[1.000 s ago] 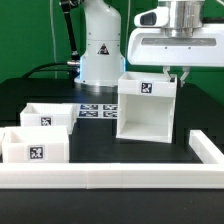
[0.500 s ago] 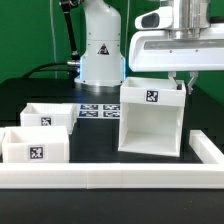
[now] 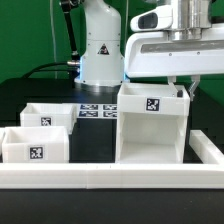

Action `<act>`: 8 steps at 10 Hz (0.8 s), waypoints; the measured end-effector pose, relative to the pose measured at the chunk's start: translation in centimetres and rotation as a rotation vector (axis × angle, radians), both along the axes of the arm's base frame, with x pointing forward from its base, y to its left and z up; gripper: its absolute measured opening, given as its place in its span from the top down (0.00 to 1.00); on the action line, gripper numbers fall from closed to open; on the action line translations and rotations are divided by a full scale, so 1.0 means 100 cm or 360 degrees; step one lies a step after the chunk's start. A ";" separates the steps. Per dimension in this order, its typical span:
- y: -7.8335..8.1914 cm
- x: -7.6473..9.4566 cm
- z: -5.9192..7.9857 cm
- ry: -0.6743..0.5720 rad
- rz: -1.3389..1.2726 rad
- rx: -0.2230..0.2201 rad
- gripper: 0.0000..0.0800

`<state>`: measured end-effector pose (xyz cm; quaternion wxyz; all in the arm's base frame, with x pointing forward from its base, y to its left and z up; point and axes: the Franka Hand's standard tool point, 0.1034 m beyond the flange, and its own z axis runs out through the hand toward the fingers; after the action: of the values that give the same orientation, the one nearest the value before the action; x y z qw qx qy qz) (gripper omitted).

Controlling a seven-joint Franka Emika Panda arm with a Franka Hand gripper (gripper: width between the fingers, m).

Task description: Assemble drawer

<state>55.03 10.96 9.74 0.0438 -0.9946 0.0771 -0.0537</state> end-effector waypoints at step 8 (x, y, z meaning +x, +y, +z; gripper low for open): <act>-0.010 0.013 0.005 -0.0019 -0.0523 0.0117 0.95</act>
Offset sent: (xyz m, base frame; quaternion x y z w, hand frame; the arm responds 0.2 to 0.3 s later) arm 0.0000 0.0000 0.0000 0.0000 0.0000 0.1938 0.9810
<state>56.33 10.00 10.23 0.0711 -0.9660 0.2404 -0.0632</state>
